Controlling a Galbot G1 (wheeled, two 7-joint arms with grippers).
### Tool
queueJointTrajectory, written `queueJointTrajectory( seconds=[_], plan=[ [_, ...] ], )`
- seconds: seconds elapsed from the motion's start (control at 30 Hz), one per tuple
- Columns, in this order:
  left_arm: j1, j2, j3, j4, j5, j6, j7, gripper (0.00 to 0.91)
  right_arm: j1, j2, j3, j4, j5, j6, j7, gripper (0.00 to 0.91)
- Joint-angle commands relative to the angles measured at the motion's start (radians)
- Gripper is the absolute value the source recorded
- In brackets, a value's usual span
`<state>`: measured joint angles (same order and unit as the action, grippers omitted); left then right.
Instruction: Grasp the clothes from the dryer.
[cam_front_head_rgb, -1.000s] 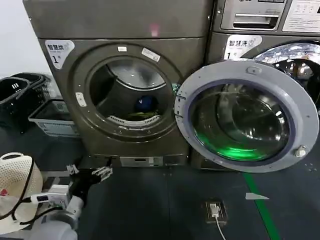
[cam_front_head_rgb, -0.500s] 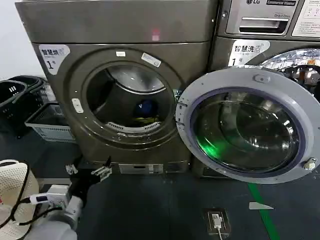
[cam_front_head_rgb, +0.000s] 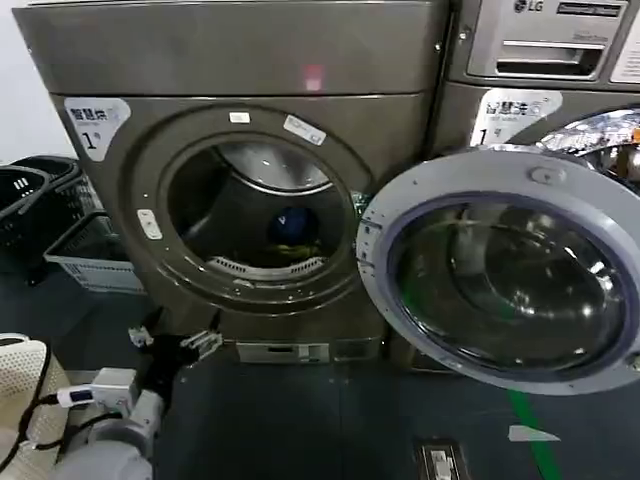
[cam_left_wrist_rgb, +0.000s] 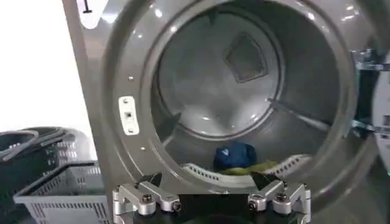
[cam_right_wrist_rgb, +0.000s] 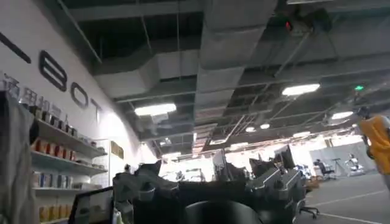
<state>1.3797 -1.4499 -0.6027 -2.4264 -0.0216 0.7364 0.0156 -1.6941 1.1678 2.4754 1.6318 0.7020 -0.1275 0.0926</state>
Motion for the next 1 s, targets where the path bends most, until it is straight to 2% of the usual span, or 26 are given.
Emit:
queueJointTrajectory(
  seconds=[0.03,1.0],
  plan=[
    [0.002,0.000,0.001,0.002,-0.002,0.049,-0.003,0.907,0.001,0.001,0.000,0.001,0.001,0.000,0.001,0.907],
    [0.001,0.000,0.002,0.038,0.001,0.049,-0.013,0.907,0.004,0.033,-0.003,0.007,-0.003,0.000,-0.001,0.907]
  ],
)
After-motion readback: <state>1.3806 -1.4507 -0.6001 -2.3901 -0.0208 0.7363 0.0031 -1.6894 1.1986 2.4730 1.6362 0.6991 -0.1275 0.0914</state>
